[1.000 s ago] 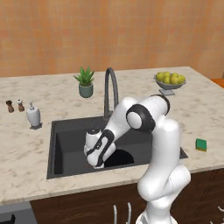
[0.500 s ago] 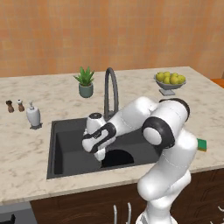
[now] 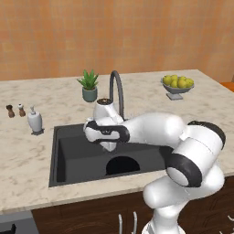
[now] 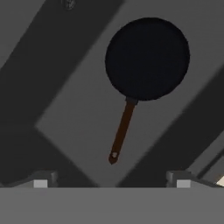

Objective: Pick the pan and sponge and place them into the sink. Then turn on the water.

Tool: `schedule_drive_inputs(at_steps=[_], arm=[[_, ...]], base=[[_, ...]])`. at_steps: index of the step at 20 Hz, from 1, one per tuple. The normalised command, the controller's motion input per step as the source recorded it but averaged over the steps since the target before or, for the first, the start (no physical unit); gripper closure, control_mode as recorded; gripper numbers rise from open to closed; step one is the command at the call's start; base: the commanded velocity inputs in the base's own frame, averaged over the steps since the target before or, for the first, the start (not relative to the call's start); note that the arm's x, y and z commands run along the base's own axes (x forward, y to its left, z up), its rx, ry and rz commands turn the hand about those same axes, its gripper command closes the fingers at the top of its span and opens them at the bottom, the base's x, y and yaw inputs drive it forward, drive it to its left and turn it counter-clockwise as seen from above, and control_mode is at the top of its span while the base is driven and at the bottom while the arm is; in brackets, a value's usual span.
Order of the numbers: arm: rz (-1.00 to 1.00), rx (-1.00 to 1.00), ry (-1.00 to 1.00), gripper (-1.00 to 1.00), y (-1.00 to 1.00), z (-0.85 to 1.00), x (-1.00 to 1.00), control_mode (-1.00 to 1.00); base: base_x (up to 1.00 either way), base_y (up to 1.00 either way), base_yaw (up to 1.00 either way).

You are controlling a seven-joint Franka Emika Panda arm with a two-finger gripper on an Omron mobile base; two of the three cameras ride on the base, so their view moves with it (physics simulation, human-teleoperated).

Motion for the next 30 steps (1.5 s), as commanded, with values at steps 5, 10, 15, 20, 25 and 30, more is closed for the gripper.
schedule_drive_inputs(at_steps=[5, 10, 15, 20, 25, 30], arm=[[0.45, 0.00, -0.31, -1.00, -0.76, 0.82, -0.78, -1.00], [0.42, 0.00, -0.28, -1.00, -0.94, 0.55, -0.90, -1.00], [0.29, -0.11, 0.02, -1.00, -0.98, 0.07, -0.35, -1.00], [0.01, -0.34, 0.41, -1.00, -0.98, 0.00, 0.34, -1.00], [-0.05, -0.29, 0.44, -1.00, -1.00, 0.00, 0.57, -1.00], [-0.01, 0.04, 0.28, -1.00, -1.00, 0.00, 0.43, -1.00]], base=[[0.00, 0.00, 0.00], [0.00, 0.00, 0.00], [0.00, 0.00, 0.00], [0.00, 0.00, 0.00], [0.00, 0.00, 0.00], [0.00, 0.00, 0.00]])
